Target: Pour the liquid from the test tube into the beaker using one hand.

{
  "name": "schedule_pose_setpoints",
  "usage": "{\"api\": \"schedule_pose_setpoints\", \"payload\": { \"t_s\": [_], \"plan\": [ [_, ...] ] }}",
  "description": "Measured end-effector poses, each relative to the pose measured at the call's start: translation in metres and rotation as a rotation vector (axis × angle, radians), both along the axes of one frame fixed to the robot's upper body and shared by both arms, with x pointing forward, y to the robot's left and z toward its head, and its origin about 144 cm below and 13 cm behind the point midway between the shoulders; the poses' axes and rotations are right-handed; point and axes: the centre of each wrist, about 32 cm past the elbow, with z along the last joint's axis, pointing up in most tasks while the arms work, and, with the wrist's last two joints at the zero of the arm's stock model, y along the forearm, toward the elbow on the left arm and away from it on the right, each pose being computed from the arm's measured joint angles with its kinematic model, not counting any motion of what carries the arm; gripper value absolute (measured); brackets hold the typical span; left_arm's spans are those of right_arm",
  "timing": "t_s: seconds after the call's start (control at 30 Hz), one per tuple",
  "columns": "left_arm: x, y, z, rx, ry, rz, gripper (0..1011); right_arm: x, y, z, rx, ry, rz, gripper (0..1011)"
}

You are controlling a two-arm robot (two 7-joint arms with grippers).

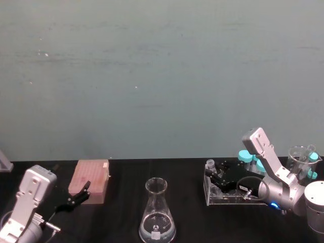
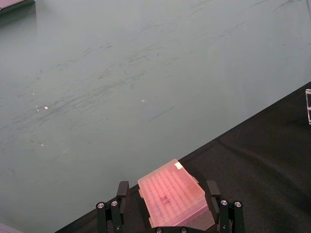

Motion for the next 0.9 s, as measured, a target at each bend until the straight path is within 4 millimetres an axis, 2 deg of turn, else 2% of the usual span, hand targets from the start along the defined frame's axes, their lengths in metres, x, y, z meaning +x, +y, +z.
{"api": "schedule_pose_setpoints", "payload": {
  "t_s": [0.1, 0.2, 0.9],
  "plan": [
    [0.0000, 0.0000, 0.0000, 0.000, 0.000, 0.000, 1000, 0.0000, 0.0000, 0.0000, 0.000, 0.000, 0.000, 255],
    [0.0000, 0.0000, 0.0000, 0.000, 0.000, 0.000, 1000, 0.0000, 0.0001, 0.0000, 0.000, 0.000, 0.000, 204],
    [0.0000, 0.0000, 0.0000, 0.000, 0.000, 0.000, 1000, -0.0003, 0.0000, 0.0000, -0.001, -0.001, 0.000, 199]
  ]
}}
